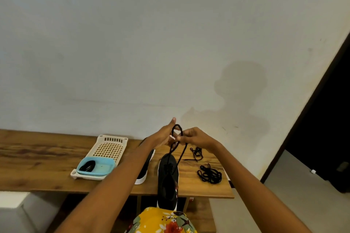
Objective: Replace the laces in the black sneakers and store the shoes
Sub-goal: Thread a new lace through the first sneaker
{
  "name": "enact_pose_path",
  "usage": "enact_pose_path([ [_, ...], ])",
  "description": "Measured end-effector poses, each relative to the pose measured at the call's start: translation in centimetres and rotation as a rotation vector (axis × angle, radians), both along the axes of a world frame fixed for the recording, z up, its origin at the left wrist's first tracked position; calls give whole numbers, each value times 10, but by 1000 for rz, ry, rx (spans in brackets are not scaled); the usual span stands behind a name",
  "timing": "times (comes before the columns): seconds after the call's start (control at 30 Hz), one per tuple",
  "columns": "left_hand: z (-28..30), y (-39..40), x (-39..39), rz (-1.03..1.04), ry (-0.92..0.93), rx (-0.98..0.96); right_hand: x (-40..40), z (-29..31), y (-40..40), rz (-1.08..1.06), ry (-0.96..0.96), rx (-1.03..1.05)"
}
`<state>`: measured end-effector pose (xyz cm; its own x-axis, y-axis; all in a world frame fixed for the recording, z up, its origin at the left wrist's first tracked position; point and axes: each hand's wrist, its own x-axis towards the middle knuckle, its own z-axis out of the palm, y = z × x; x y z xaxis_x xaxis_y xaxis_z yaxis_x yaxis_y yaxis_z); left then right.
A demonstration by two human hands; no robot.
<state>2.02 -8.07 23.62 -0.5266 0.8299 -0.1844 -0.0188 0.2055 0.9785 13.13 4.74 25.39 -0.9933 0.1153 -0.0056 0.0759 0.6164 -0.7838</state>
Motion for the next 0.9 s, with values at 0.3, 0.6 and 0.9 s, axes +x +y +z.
enact_pose_path([
  [0.3,1,4,-16,-122,-148,15,-13,-16,3,-130,362,875],
  [0.6,-30,20,-42,185,312,-127,-21,-53,30,-401,492,595],
  [0.9,-109,17,-66,1041,-700,295,0,-112,82,-421,-442,1062],
])
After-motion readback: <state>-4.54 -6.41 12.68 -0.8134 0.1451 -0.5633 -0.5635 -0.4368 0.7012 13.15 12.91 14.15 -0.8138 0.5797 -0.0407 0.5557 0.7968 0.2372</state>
